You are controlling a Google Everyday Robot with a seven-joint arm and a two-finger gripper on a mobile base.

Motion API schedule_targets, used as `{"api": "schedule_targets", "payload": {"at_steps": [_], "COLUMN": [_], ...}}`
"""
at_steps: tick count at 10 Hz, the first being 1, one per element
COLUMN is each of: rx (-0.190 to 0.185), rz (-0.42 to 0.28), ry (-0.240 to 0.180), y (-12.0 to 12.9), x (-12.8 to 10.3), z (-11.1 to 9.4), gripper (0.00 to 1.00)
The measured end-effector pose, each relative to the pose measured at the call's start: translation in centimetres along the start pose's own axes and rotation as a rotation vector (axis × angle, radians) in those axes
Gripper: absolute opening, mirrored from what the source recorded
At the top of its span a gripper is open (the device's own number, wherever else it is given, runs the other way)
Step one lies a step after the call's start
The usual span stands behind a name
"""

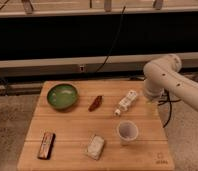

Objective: Place the bottle in the ceramic bowl

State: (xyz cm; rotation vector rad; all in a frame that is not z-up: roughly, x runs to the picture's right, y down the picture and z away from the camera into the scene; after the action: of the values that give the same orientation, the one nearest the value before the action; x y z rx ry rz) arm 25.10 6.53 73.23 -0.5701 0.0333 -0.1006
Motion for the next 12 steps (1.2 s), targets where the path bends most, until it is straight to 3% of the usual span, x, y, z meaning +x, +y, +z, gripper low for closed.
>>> {"api": "schedule_targets", "payload": {"at_steps": [4, 7, 12], "rx": [-0.013, -0.02, -0.039], "rz": [-0.04, -0.089, -0.152], "ry": [0.006, 0.0, -0.004], "y": [-1.7, -3.9, -5.2], "x": [-0.8, -2.8, -4.0], "z": [0.4, 1.6, 3.6], "gripper": [0.8, 0.8, 0.8]}}
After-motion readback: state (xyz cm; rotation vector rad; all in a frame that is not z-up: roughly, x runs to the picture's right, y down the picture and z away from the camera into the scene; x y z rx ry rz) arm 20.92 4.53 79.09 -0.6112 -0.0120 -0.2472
